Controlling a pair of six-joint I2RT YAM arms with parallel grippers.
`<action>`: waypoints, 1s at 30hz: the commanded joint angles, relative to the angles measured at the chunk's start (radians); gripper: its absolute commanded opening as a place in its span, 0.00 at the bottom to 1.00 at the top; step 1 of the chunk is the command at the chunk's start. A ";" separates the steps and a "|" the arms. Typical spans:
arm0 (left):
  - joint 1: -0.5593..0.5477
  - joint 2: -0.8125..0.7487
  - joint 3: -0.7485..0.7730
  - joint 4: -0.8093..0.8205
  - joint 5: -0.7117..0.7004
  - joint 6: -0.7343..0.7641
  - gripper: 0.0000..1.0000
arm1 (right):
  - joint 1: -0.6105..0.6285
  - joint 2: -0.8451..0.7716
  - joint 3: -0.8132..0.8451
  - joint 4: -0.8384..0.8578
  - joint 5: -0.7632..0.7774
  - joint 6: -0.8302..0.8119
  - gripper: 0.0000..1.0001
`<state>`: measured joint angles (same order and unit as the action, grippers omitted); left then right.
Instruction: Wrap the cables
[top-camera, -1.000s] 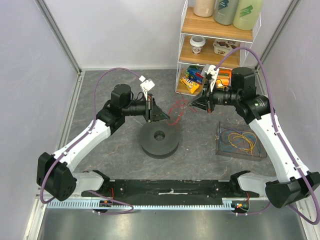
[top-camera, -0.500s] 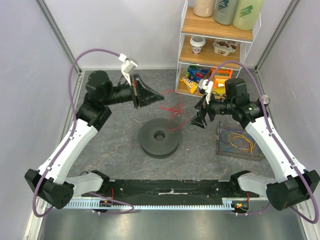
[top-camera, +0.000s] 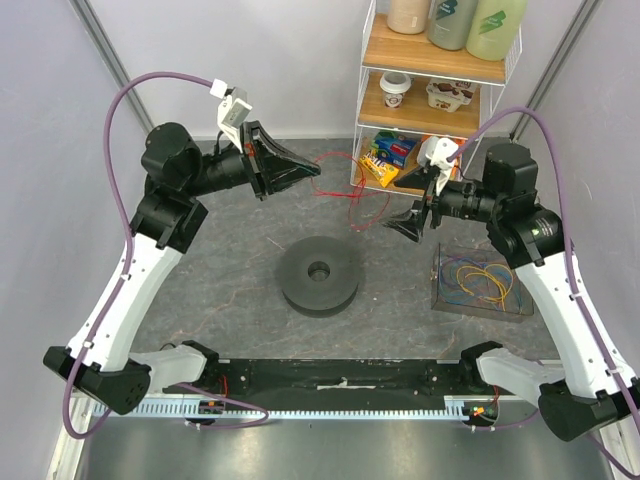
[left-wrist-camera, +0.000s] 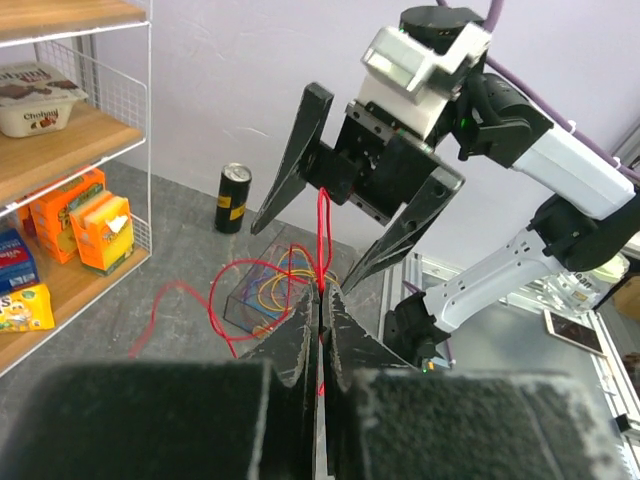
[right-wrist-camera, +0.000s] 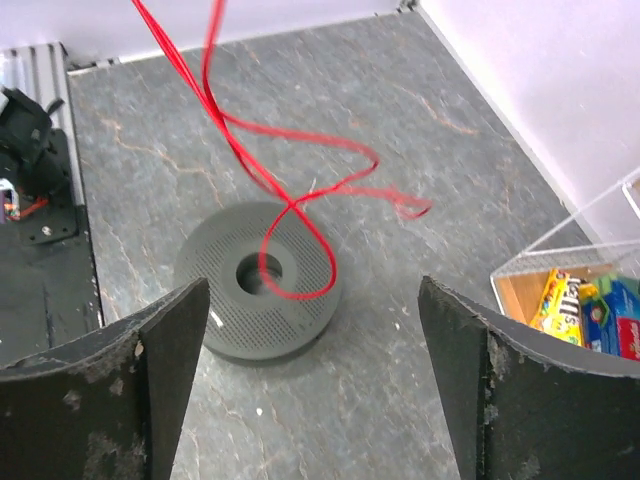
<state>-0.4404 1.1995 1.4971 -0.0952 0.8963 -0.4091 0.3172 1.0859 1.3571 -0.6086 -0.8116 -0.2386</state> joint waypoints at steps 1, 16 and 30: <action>0.002 0.002 -0.029 0.092 0.044 -0.083 0.02 | 0.011 0.009 0.013 0.124 -0.061 0.129 0.91; 0.002 -0.014 -0.074 0.229 0.090 -0.227 0.02 | 0.048 0.003 -0.196 0.490 0.198 0.383 0.59; 0.028 -0.158 -0.213 -0.387 0.279 0.472 0.03 | 0.046 -0.064 -0.098 0.544 0.553 0.325 0.00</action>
<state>-0.4110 1.0775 1.3102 -0.1135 1.0473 -0.3931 0.3660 1.0401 1.1843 -0.1452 -0.3321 0.1108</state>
